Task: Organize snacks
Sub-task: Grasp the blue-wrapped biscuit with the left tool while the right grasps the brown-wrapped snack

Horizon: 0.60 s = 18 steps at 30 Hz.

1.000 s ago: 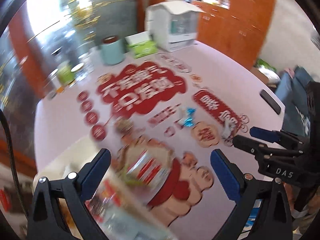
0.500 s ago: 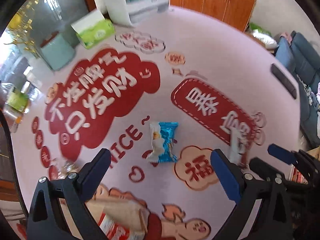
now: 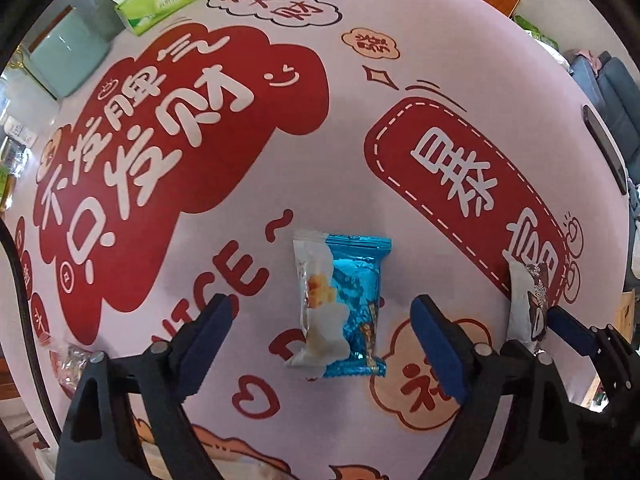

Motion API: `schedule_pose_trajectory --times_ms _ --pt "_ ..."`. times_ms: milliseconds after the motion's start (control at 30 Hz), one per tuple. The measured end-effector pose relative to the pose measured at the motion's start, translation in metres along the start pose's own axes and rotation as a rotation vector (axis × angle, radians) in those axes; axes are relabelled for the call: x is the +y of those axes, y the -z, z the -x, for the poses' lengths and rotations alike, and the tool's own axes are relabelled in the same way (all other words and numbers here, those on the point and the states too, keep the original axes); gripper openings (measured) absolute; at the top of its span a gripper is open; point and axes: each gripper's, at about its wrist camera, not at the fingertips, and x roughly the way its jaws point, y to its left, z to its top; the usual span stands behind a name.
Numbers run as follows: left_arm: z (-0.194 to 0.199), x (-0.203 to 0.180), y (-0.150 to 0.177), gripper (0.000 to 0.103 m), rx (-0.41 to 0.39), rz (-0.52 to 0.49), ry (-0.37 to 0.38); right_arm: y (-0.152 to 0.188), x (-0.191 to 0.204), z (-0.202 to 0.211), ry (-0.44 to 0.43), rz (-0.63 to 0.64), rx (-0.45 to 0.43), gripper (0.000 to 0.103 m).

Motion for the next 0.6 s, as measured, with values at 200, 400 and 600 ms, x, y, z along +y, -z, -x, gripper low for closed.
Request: schedule_pose_trajectory --times_ms 200,400,600 --pt "-0.009 -0.003 -0.002 0.07 0.008 -0.013 -0.009 0.005 0.008 0.0 0.06 0.068 -0.043 0.052" --pt "-0.004 -0.012 -0.004 0.03 -0.018 -0.016 -0.011 0.01 0.01 0.002 0.083 0.143 -0.082 0.038" --pt "0.007 -0.013 0.007 0.028 -0.033 0.016 0.018 0.012 0.011 0.005 0.052 0.157 -0.074 0.035"
